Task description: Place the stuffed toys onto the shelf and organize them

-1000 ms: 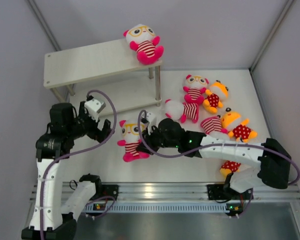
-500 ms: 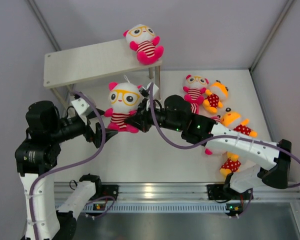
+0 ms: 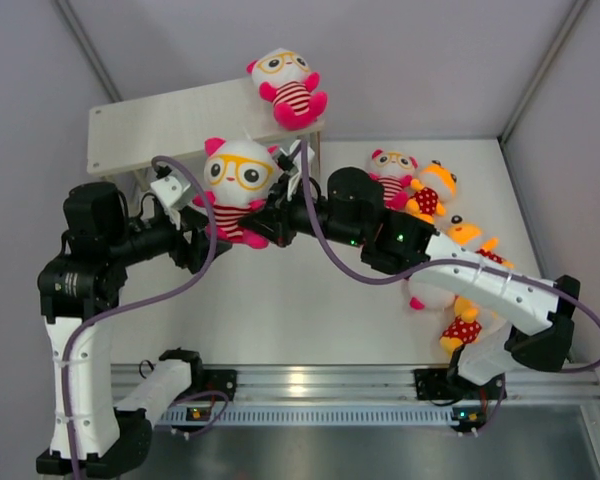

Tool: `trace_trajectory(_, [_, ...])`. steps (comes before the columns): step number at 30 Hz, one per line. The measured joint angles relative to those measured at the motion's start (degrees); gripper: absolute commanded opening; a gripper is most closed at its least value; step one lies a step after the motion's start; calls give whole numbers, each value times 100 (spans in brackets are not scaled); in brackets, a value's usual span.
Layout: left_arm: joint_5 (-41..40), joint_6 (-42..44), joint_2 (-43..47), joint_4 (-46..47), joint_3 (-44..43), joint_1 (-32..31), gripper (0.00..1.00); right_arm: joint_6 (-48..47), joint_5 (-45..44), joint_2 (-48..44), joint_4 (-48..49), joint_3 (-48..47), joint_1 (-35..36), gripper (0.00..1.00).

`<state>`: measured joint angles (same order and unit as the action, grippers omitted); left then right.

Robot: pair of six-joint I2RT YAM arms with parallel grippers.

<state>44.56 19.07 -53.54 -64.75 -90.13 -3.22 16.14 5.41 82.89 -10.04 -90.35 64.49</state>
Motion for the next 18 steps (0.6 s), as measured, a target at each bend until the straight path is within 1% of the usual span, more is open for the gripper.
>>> trace_trajectory(1, [20,-7,-7,-4,-13,0,47,-9,2,39,-48,-103,0,0])
trace_trajectory(2, [74,-24,-9,-13,-44,0,34,-11,0,85,-83,-186,-2,0])
trace_trajectory(4, [127,-11,-24,-17,-118,-9,19,-7,13,175,-146,-354,-17,0])
trace_trajectory(5, [120,-22,-33,-26,-168,-9,4,-4,33,245,-205,-474,-31,0])
trace_trajectory(7, [87,-85,-72,-39,-306,7,0,-11,57,367,-310,-723,-50,1])
trace_trajectory(8, [52,-127,-109,-28,-391,11,0,-11,79,439,-372,-876,-72,7])
trace_trajectory(9, [26,-166,-142,-2,-455,13,0,-11,101,498,-435,-1008,-101,17])
trace_trajectory(10, [-22,-269,-179,48,-511,13,0,0,140,557,-492,-1128,-136,29])
trace_trajectory(11, [-98,-400,-223,114,-555,11,0,28,179,623,-529,-1255,-177,52])
trace_trajectory(12, [-168,-507,-260,181,-579,11,0,46,219,691,-595,-1381,-247,62])
trace_trajectory(14, [-378,-866,-385,367,-647,11,0,50,262,780,-627,-1523,-389,78])
trace_trajectory(15, [-470,-1005,-472,442,-704,7,0,74,262,791,-664,-1543,-470,81])
trace_trajectory(18, [-776,-1456,-966,627,-1104,4,0,48,160,748,-826,-1550,-737,86])
